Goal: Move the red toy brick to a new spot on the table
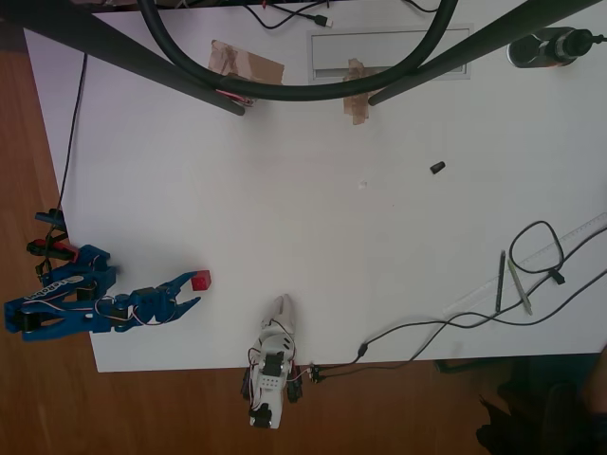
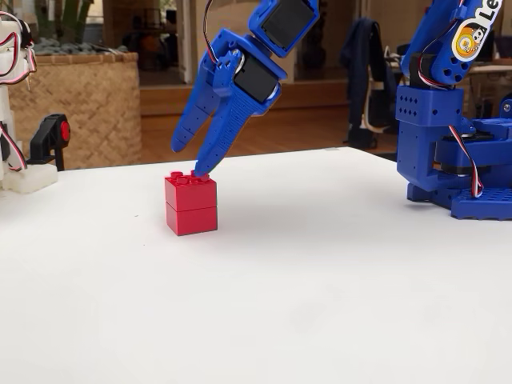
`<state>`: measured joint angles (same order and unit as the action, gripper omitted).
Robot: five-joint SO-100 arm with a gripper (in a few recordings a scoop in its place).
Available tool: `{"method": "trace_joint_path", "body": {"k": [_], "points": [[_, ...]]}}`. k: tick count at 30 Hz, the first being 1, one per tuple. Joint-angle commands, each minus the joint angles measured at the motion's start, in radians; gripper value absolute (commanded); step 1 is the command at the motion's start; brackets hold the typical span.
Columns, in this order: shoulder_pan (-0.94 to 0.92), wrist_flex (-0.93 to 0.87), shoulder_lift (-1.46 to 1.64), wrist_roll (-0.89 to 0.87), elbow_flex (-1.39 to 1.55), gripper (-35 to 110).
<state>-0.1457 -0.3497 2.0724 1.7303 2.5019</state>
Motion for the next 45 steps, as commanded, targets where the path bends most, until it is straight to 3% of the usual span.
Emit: {"method": "trace_joint_path", "body": {"k": [1, 9, 15, 18, 21, 26, 31, 39, 45], "points": [[-0.002, 0.077, -0.005, -0.017, 0.020, 29], [-0.005, 0.238, -0.078, -0.081, 0.101, 25], [0.012, 0.298, -0.118, -0.181, 0.129, 10], [0.009, 0.212, -0.117, -0.190, 0.095, 2], [-0.038, -0.029, -0.114, -0.273, -0.100, 0], [-0.261, -0.460, -0.189, -0.341, -0.563, 0], [-0.568, -0.634, -0.267, -0.242, -0.767, 0], [-1.055, -0.681, -0.364, -0.051, -0.819, 0], [-1.264, -0.568, -0.397, 0.038, -0.689, 0]]}}
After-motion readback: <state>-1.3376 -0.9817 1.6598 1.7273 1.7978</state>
